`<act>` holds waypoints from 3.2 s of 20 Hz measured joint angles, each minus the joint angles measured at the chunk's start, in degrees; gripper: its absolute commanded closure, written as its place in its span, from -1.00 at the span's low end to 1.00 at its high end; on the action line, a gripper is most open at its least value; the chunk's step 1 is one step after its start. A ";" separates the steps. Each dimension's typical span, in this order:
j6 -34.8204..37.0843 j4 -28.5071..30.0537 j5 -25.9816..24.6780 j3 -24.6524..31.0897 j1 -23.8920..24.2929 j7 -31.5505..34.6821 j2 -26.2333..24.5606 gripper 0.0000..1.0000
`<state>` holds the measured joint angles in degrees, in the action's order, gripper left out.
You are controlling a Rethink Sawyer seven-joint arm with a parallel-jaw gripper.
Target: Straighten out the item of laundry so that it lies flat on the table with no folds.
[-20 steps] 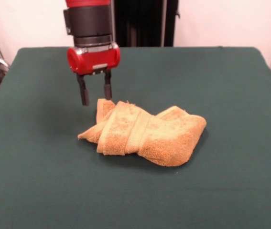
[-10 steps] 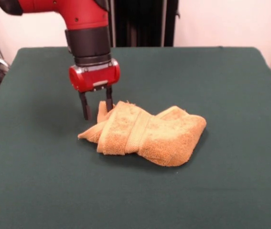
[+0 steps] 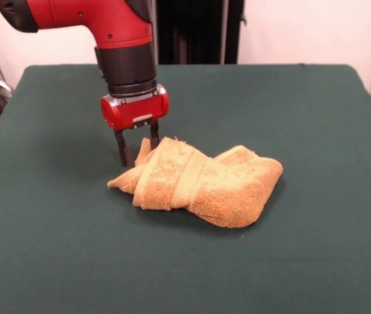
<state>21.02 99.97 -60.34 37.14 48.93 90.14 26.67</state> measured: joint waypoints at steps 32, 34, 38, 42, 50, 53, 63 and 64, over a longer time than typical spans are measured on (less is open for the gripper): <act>12.62 0.12 5.76 3.03 6.16 -3.48 -2.91 -1.00; 12.63 0.25 5.93 3.92 7.35 -3.48 -3.53 -1.00; 12.63 0.68 6.28 6.12 10.16 -3.48 -4.89 -1.00; 12.63 1.21 6.36 8.47 13.25 -3.80 -6.61 -1.00; 12.67 1.87 6.86 12.76 19.35 -6.84 -11.04 -1.00; 12.67 2.00 7.01 13.89 21.10 -9.16 -12.58 -1.00; 12.67 2.10 7.14 16.24 24.36 -14.92 -16.22 -1.00; 12.67 2.10 7.13 16.37 24.50 -15.15 -16.41 -1.00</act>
<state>33.69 102.07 -53.21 53.52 73.43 74.99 10.27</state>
